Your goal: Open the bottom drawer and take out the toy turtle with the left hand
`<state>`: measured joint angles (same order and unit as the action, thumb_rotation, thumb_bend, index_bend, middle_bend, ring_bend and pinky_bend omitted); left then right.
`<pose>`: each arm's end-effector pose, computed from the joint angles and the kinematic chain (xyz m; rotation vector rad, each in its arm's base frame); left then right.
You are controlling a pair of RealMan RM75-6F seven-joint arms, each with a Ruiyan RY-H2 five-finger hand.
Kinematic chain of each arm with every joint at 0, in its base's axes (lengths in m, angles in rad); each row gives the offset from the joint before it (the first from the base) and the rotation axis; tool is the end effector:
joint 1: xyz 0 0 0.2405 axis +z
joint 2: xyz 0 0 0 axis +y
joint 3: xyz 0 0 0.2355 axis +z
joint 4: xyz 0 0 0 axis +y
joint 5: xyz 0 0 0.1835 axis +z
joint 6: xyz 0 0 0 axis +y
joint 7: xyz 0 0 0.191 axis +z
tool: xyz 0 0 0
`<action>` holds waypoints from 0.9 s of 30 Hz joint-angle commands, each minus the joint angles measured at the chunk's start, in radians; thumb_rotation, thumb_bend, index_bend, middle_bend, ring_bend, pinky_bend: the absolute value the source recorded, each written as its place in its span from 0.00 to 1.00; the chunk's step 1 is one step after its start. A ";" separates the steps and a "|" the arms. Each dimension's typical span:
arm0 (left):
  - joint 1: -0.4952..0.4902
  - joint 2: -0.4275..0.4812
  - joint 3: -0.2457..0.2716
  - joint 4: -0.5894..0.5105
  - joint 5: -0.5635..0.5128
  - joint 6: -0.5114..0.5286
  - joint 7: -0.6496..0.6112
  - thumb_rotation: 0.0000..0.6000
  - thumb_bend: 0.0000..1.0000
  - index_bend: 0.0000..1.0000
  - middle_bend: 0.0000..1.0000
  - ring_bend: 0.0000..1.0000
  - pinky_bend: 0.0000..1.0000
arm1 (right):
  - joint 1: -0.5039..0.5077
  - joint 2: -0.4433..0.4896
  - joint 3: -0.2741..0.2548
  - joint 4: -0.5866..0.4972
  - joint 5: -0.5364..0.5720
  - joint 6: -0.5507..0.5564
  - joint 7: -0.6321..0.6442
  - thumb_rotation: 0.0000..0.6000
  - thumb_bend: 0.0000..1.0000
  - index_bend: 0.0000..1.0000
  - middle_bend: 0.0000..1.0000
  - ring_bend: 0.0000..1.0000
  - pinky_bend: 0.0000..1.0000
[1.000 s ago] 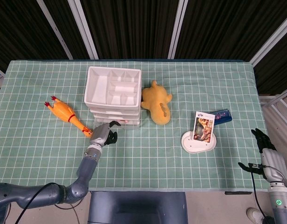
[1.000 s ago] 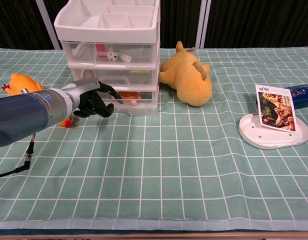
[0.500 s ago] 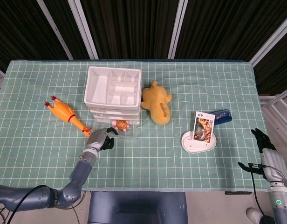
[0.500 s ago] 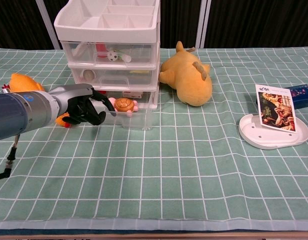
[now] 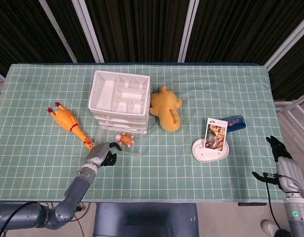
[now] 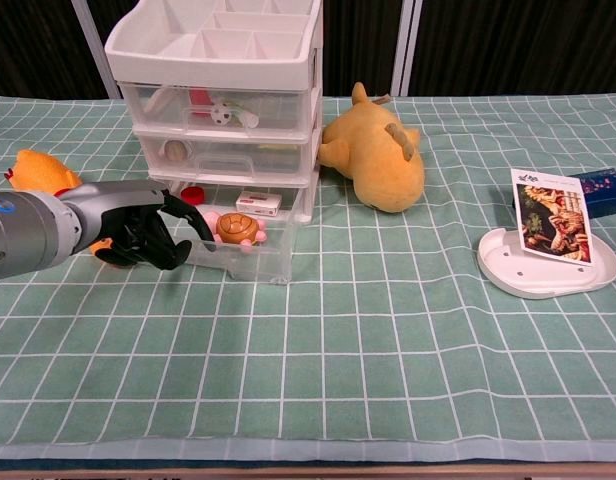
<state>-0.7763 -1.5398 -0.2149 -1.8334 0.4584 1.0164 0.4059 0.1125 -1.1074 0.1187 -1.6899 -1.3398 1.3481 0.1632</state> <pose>-0.1262 0.3156 -0.0396 -1.5920 -1.6886 -0.7741 -0.2914 -0.2414 0.1684 1.2132 -1.1851 0.9959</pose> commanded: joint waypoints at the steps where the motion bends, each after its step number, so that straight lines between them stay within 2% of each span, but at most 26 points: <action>1: -0.003 0.020 0.020 -0.023 -0.004 -0.008 0.012 1.00 0.60 0.36 0.99 1.00 1.00 | 0.000 0.000 0.000 0.000 0.000 0.001 0.000 1.00 0.08 0.00 0.00 0.00 0.18; 8: -0.015 0.040 0.037 -0.037 0.012 0.012 0.029 1.00 0.35 0.30 0.99 1.00 1.00 | 0.000 0.000 0.000 -0.001 0.000 0.001 -0.001 1.00 0.08 0.00 0.00 0.00 0.18; 12: -0.024 0.047 0.033 -0.040 0.036 0.025 0.037 1.00 0.27 0.29 0.99 1.00 1.00 | 0.000 0.000 0.000 -0.001 0.000 0.000 -0.002 1.00 0.08 0.00 0.00 0.00 0.18; 17: -0.040 0.038 0.024 -0.033 0.083 0.075 0.065 1.00 0.26 0.29 0.99 1.00 1.00 | 0.000 0.000 0.000 -0.001 0.001 -0.001 -0.001 1.00 0.08 0.00 0.00 0.00 0.18; 21: -0.065 0.031 0.009 -0.015 0.096 0.105 0.105 1.00 0.30 0.29 0.99 1.00 1.00 | 0.000 0.001 0.000 -0.001 0.000 0.000 0.000 1.00 0.08 0.00 0.00 0.00 0.18; 27: -0.126 0.001 -0.005 0.062 0.035 0.110 0.205 1.00 0.32 0.34 1.00 1.00 1.00 | 0.000 0.001 -0.001 -0.001 -0.001 -0.001 0.001 1.00 0.08 0.00 0.00 0.00 0.18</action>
<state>-0.8802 -1.5244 -0.2132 -1.7988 0.5204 1.1277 0.5842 0.1130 -1.1065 0.1181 -1.6909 -1.3406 1.3468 0.1641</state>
